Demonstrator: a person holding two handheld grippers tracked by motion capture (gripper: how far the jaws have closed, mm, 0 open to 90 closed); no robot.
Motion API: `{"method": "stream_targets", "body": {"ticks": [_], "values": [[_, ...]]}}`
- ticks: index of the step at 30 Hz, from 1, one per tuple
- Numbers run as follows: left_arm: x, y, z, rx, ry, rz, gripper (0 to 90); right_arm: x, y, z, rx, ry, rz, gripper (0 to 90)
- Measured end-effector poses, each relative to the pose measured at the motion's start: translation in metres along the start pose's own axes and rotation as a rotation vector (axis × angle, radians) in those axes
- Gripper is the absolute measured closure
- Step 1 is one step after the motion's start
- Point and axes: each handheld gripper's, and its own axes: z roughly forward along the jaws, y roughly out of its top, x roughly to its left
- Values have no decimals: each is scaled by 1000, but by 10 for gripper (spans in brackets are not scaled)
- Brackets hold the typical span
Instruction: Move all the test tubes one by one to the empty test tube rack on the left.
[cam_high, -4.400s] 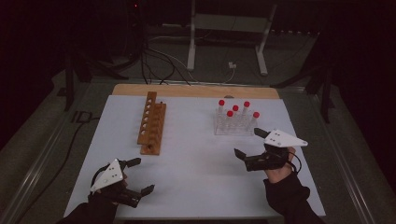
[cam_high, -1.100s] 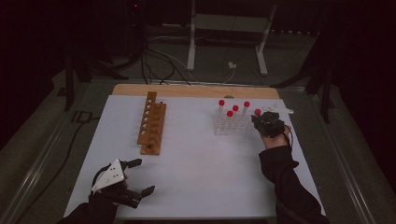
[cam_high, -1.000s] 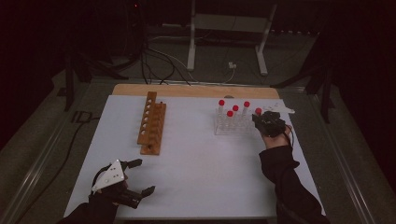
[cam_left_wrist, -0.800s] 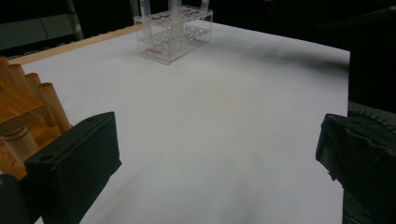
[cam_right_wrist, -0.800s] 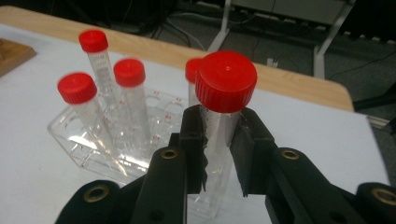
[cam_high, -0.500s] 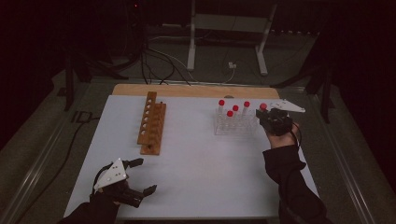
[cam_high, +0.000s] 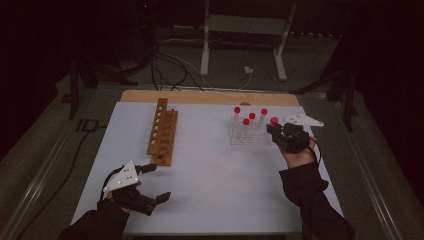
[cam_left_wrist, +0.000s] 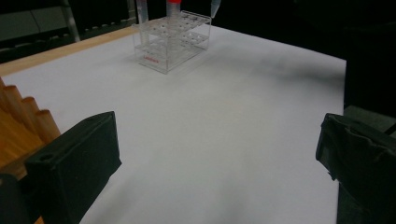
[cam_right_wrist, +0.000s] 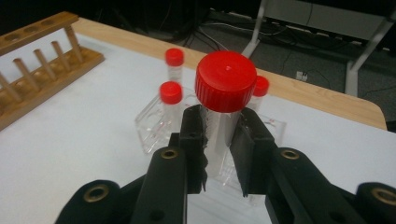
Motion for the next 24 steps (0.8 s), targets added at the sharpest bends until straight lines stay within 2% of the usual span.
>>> {"method": "stream_targets", "body": {"ticks": [3,5,9,14,24], "values": [[1,4,2,-11,-38,-26,4,7,-2,-3,2,15,-14,747],[1,9,4,4,-52,-47,4,12,-4,-3,6,29,-25,747],[0,16,7,48,-57,-61,4,21,-9,-4,14,54,-42,747],[-4,23,14,56,-47,-80,4,35,-16,-5,20,94,-58,747],[-7,39,25,60,-71,-56,4,69,-29,-2,40,181,-113,747]]}}
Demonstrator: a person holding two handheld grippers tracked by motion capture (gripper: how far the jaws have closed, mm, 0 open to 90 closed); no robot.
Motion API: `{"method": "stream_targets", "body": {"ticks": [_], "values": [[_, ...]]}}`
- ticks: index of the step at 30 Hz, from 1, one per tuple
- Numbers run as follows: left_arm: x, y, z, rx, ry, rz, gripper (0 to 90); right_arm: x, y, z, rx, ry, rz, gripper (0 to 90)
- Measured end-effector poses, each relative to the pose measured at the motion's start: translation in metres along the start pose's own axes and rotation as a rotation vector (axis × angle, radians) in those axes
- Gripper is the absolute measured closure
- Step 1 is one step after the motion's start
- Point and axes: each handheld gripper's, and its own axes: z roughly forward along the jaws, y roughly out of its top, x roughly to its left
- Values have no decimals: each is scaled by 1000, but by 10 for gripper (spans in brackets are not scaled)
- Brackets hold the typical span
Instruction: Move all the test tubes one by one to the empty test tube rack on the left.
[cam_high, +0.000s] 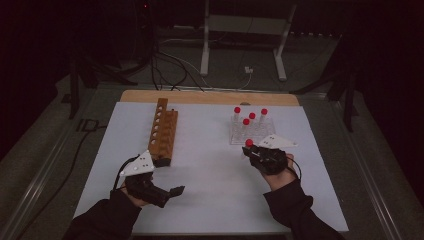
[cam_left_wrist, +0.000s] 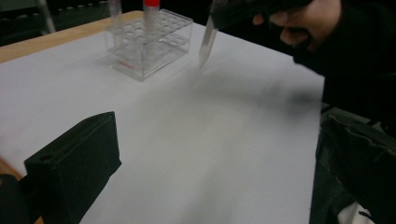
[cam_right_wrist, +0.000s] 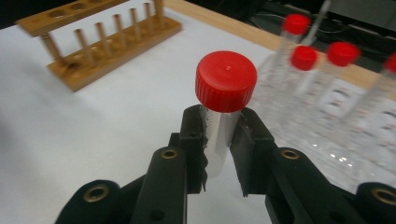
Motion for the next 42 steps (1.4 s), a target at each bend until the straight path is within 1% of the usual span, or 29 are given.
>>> {"method": "stream_targets", "body": {"ticks": [2,6,10,11,15,17,18,20,24,27,28,29,31,33,35,36,38,40,42], "values": [[-1,3,3,8,-6,14,4,7,-1,2,3,15,-14,747],[-3,11,9,-2,-11,27,4,20,-3,4,2,44,-37,747],[-4,19,16,-13,-28,34,4,30,-3,5,-3,72,-61,747],[-4,21,18,-13,-26,38,4,33,-3,5,-3,81,-66,747],[-5,31,24,-25,-40,43,5,41,-4,6,-4,104,-88,747],[-5,35,28,-34,-42,49,18,46,-4,7,-2,116,-93,747],[-6,37,30,-38,-51,49,20,48,-5,7,-2,122,-97,747],[-7,41,35,-35,-50,67,40,51,-5,8,-2,130,-108,747],[-9,49,44,-49,-62,85,98,57,-4,8,-3,149,-116,747],[-11,54,52,-50,-57,93,168,60,-4,7,-5,157,-121,747],[-11,55,54,-50,-59,96,175,60,-3,7,-6,159,-121,747],[-12,57,58,-54,-61,98,209,61,-3,7,-6,161,-119,747],[-13,60,63,-51,-62,108,248,62,-3,7,-4,164,-124,747],[-15,63,69,-50,-59,121,311,62,-3,8,-6,167,-123,747],[-15,66,74,-46,-57,123,353,63,-3,8,-8,167,-129,747],[-15,67,76,-45,-55,128,379,63,-3,7,-9,170,-127,747],[-16,68,80,-48,-55,124,414,63,-2,7,-10,169,-130,747],[-16,68,84,-43,-53,134,443,63,-2,6,-12,172,-126,747],[-17,69,87,-38,-55,134,473,63,-2,6,-10,173,-125,747]]}}
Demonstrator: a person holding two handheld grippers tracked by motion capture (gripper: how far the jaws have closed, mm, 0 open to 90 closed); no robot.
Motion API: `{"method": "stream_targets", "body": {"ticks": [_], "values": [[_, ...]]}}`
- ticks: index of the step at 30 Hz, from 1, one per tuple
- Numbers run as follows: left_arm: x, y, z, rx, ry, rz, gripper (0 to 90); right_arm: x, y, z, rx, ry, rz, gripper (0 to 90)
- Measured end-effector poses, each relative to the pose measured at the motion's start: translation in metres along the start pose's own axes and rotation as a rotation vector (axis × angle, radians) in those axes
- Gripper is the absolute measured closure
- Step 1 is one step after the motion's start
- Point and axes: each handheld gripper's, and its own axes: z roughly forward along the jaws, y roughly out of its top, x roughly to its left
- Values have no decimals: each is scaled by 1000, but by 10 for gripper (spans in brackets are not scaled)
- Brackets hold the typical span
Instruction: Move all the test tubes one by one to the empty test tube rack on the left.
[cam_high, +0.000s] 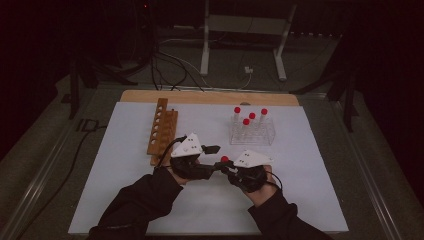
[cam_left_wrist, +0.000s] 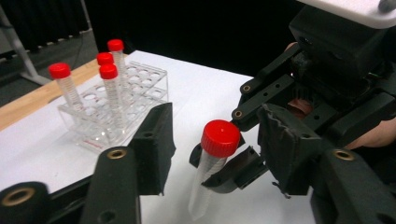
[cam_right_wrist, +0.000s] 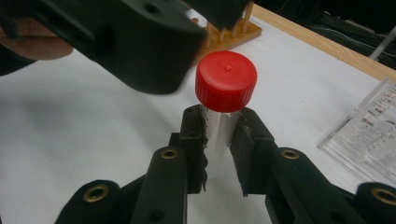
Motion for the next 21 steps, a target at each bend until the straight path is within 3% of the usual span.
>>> {"method": "stream_targets", "body": {"ticks": [12,17,21], "values": [[-1,-3,13,53,-3,37,684,-1,0,-1,0,0,1,747],[0,-3,14,59,-13,44,703,-1,0,0,5,0,2,746],[-2,-3,15,67,4,65,713,-1,0,1,7,-3,9,747]]}}
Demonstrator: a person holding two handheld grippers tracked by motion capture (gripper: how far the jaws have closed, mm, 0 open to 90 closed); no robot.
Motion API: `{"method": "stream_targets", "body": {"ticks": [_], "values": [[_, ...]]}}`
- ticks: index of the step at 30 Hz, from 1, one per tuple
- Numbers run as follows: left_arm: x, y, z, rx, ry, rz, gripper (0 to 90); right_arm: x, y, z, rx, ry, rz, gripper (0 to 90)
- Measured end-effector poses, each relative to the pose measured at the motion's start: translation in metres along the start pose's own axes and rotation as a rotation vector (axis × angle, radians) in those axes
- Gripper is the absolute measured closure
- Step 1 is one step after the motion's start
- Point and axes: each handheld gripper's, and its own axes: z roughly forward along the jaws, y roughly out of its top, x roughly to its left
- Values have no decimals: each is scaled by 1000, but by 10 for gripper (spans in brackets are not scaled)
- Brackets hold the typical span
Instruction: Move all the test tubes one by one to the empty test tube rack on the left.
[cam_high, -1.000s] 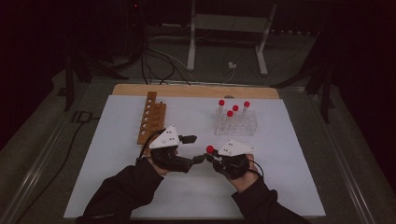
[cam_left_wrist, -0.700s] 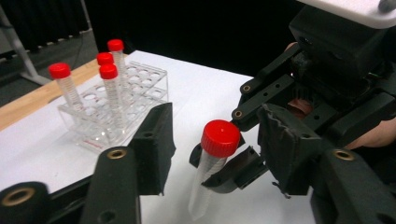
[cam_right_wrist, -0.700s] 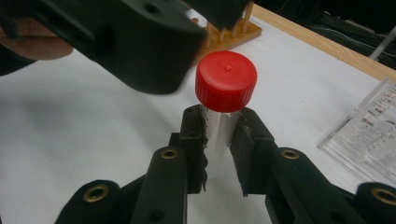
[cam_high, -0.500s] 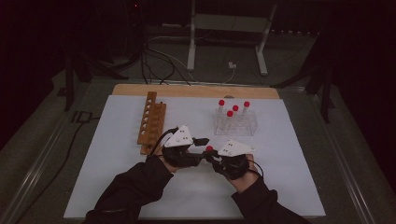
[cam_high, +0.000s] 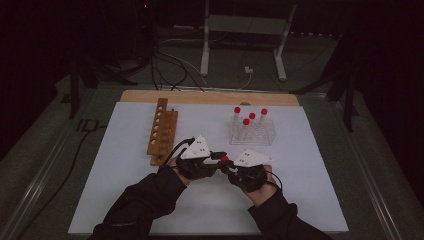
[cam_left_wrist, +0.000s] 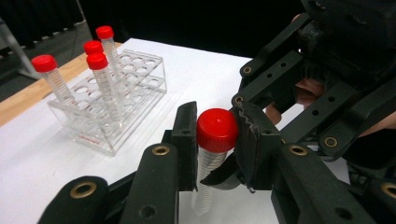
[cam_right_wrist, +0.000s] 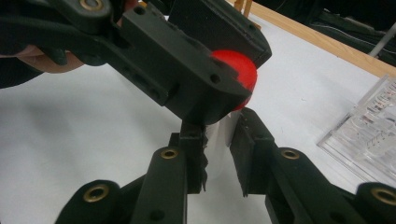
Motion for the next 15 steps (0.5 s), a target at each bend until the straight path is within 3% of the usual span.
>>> {"method": "stream_targets", "body": {"ticks": [7,9,15], "values": [[-1,1,1,15,11,10,720,-1,-1,1,4,1,5,745],[1,1,-1,8,9,-5,720,-1,-1,1,-1,7,14,732],[9,1,-11,5,45,-17,721,-4,-2,-1,-9,-6,32,545]]}}
